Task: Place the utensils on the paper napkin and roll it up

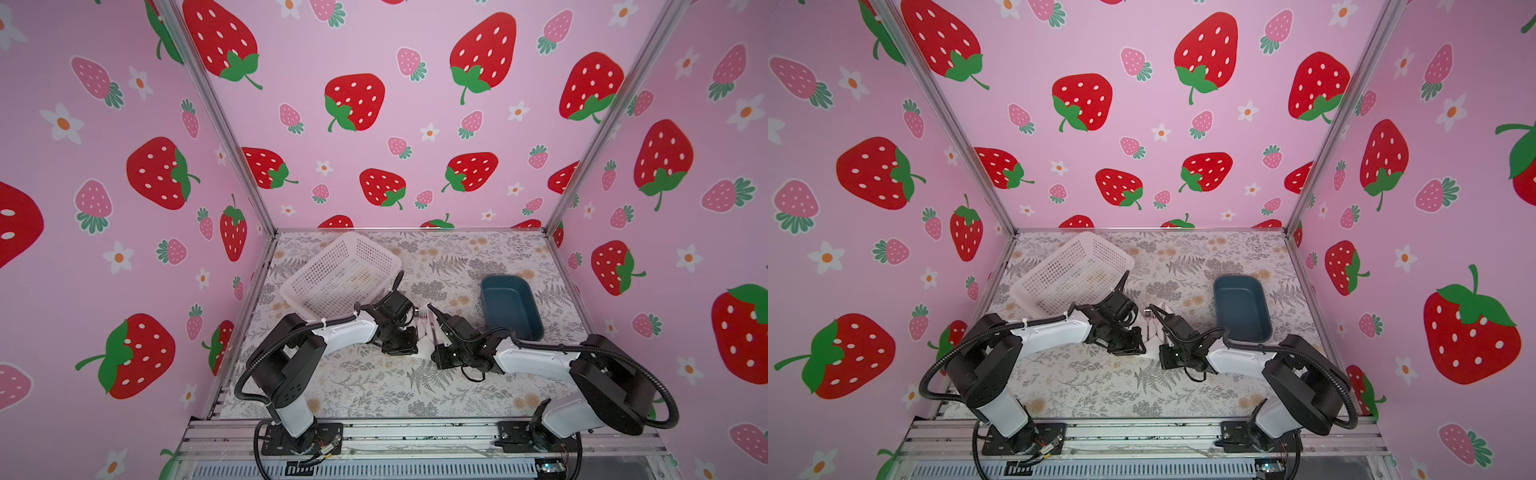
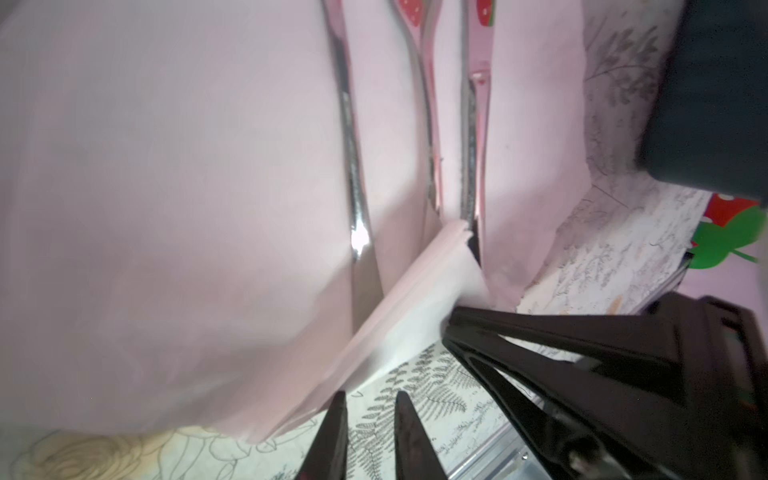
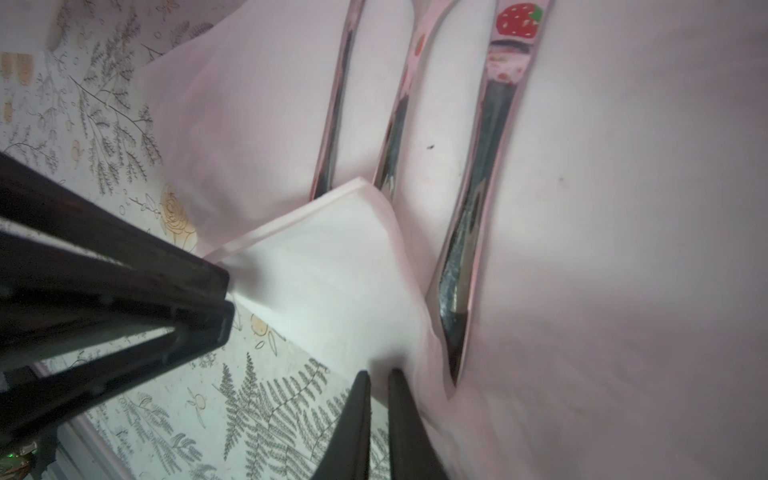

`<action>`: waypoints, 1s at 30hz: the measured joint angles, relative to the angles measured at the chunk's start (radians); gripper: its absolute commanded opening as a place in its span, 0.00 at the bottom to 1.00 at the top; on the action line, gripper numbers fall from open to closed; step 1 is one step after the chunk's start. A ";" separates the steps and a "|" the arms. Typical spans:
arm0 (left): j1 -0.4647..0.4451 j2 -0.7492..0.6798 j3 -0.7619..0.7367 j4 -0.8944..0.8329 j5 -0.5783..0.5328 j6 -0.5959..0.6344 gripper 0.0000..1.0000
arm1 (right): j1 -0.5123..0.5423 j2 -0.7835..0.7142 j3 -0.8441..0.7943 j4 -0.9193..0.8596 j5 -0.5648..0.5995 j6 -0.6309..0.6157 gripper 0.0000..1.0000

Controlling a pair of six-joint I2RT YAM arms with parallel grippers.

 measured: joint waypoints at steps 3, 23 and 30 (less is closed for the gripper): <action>0.010 0.008 -0.013 -0.001 -0.021 0.000 0.24 | 0.000 0.000 0.000 -0.001 0.001 0.003 0.14; 0.039 -0.127 -0.092 -0.035 -0.064 0.007 0.32 | 0.000 0.003 0.007 -0.013 0.006 0.015 0.14; -0.017 -0.164 -0.053 -0.001 -0.023 0.003 0.24 | 0.000 0.002 0.008 -0.013 0.006 0.019 0.14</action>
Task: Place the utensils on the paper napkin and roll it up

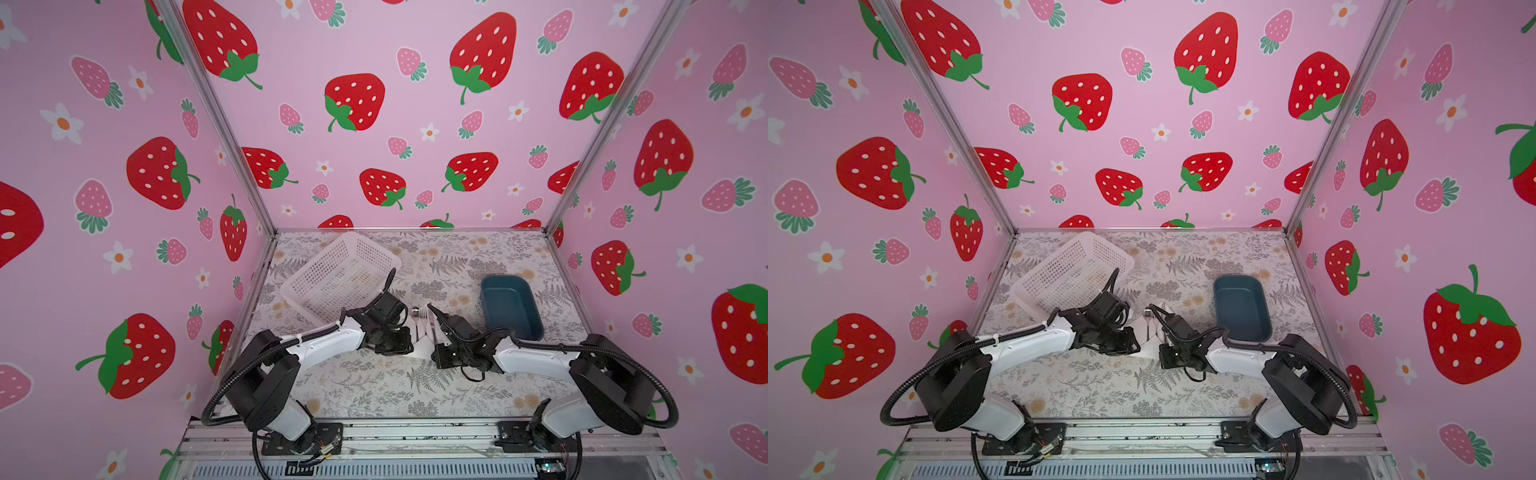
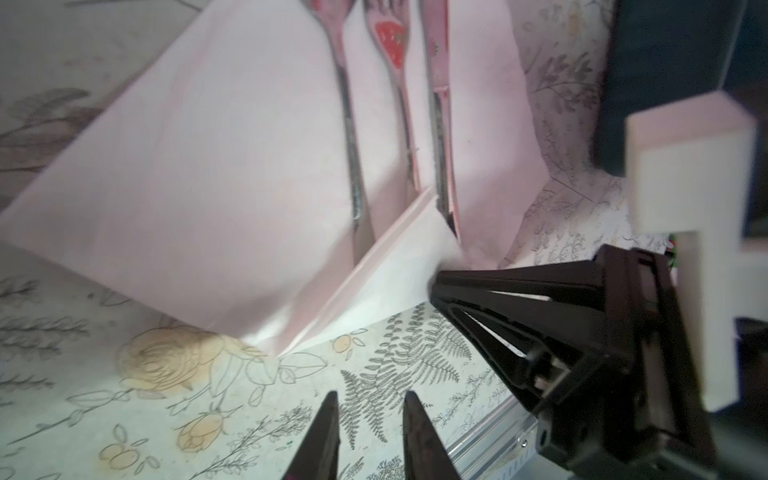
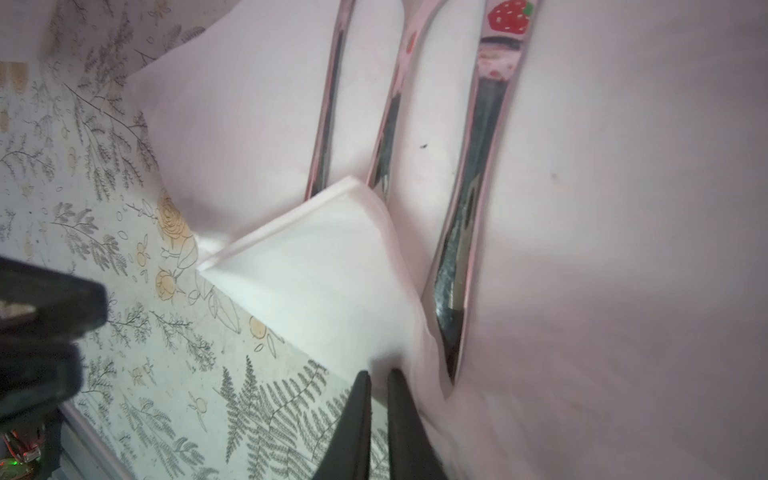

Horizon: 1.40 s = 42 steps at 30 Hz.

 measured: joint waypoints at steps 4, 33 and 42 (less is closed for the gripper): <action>-0.023 0.094 0.068 0.031 0.049 -0.003 0.22 | 0.000 -0.001 0.000 -0.002 0.003 0.002 0.14; -0.064 0.293 0.187 0.027 0.080 -0.002 0.23 | -0.156 -0.212 -0.127 -0.027 0.006 0.058 0.17; -0.087 0.344 0.243 0.031 0.097 0.003 0.22 | -0.203 -0.241 -0.166 -0.021 -0.008 0.067 0.18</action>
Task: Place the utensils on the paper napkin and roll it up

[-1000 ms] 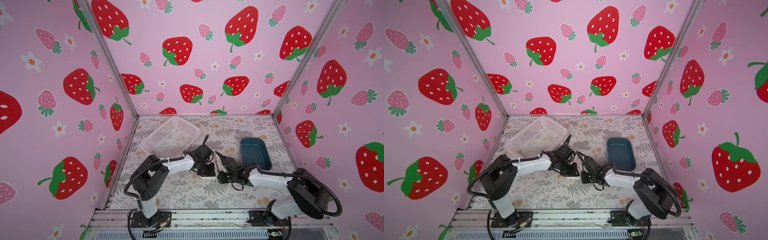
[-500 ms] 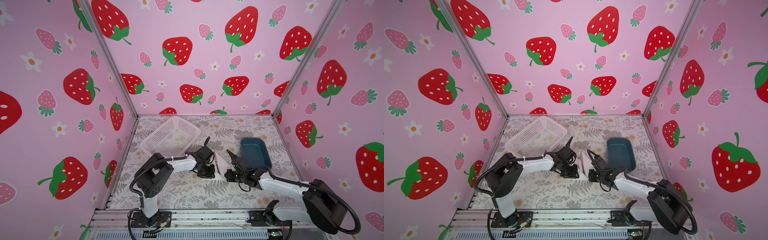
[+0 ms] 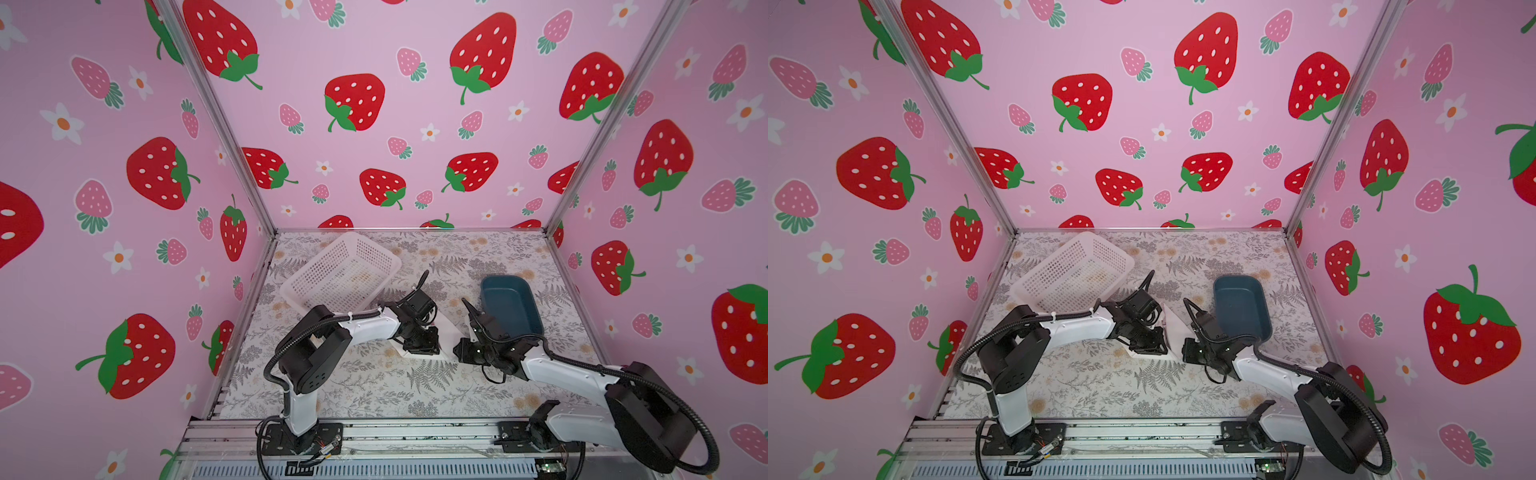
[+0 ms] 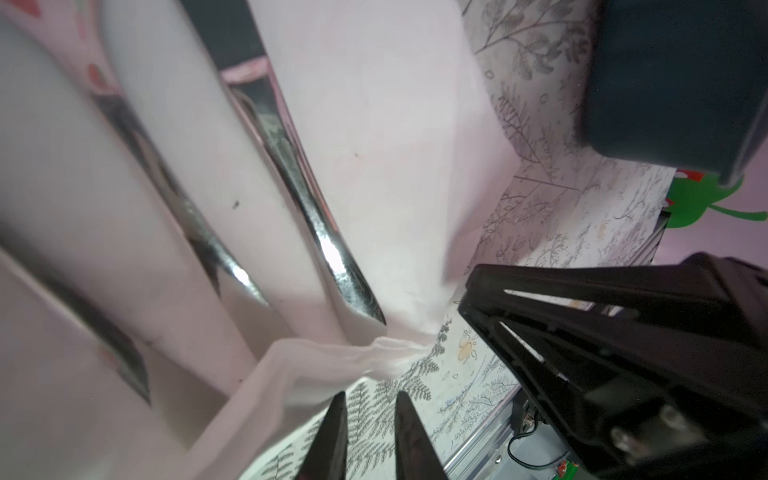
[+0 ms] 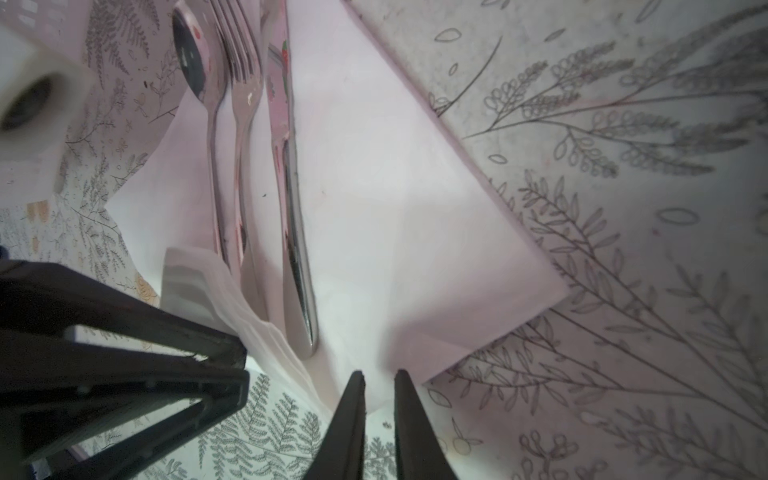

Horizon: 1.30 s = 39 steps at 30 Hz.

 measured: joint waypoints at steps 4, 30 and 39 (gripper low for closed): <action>-0.001 0.026 0.001 -0.002 0.005 0.000 0.22 | -0.022 -0.023 -0.018 0.000 -0.005 0.007 0.20; -0.005 0.026 0.021 -0.003 0.007 0.001 0.22 | -0.156 0.012 -0.027 0.067 0.028 0.121 0.46; -0.005 0.026 0.025 -0.003 0.008 0.001 0.22 | -0.179 0.071 -0.032 0.187 -0.019 0.138 0.42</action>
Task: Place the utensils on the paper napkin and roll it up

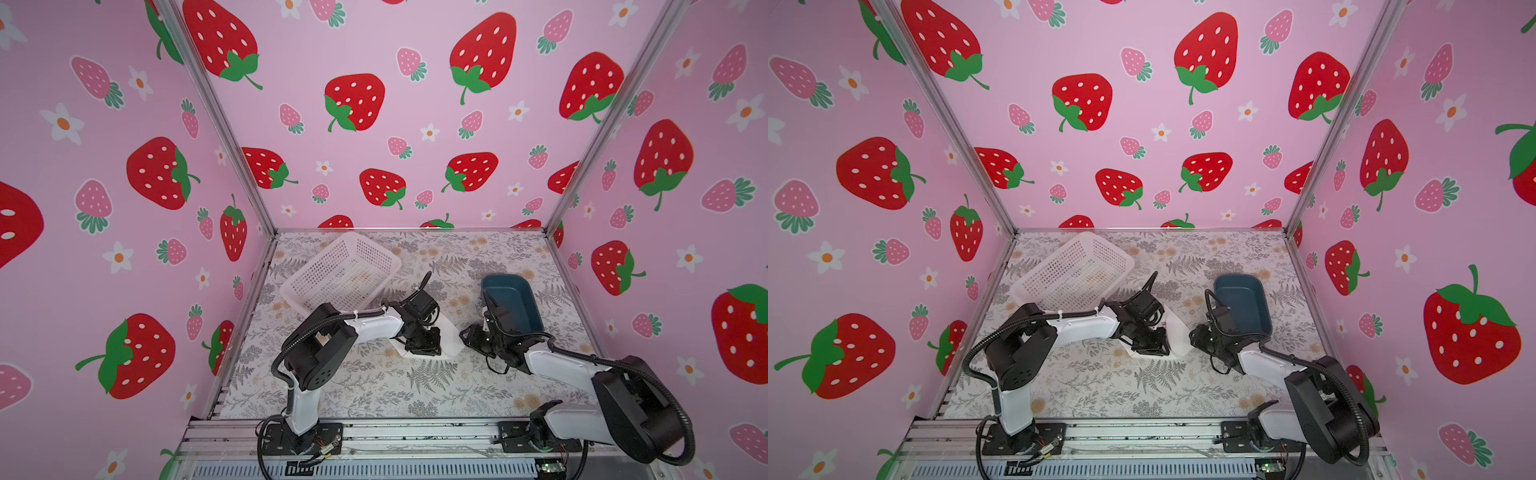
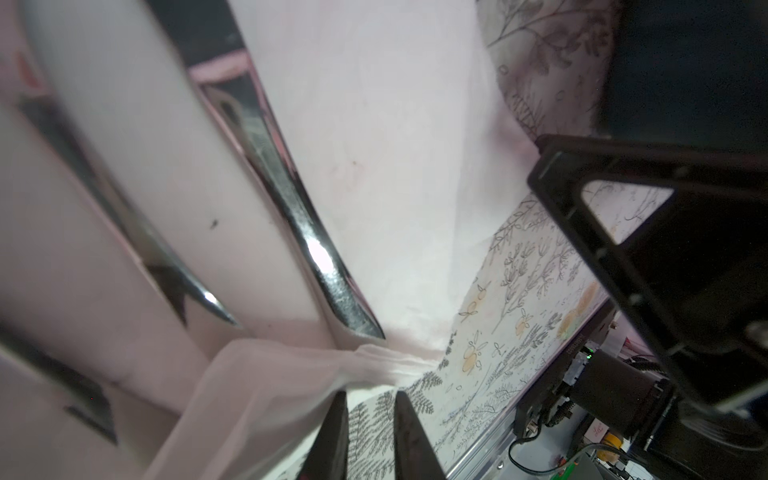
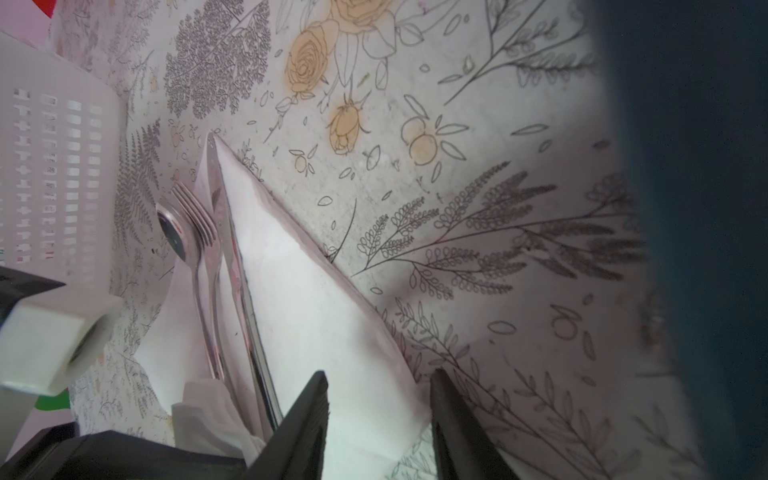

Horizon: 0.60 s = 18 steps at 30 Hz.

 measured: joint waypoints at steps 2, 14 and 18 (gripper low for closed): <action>0.000 0.000 0.000 0.000 0.000 0.000 0.22 | 0.000 -0.002 -0.012 0.022 -0.019 0.003 0.42; 0.000 0.000 0.002 -0.002 0.004 0.002 0.22 | -0.002 0.004 -0.069 0.140 -0.144 0.000 0.41; 0.000 0.000 0.004 -0.006 0.004 0.004 0.22 | -0.002 0.034 -0.068 0.184 -0.165 0.000 0.38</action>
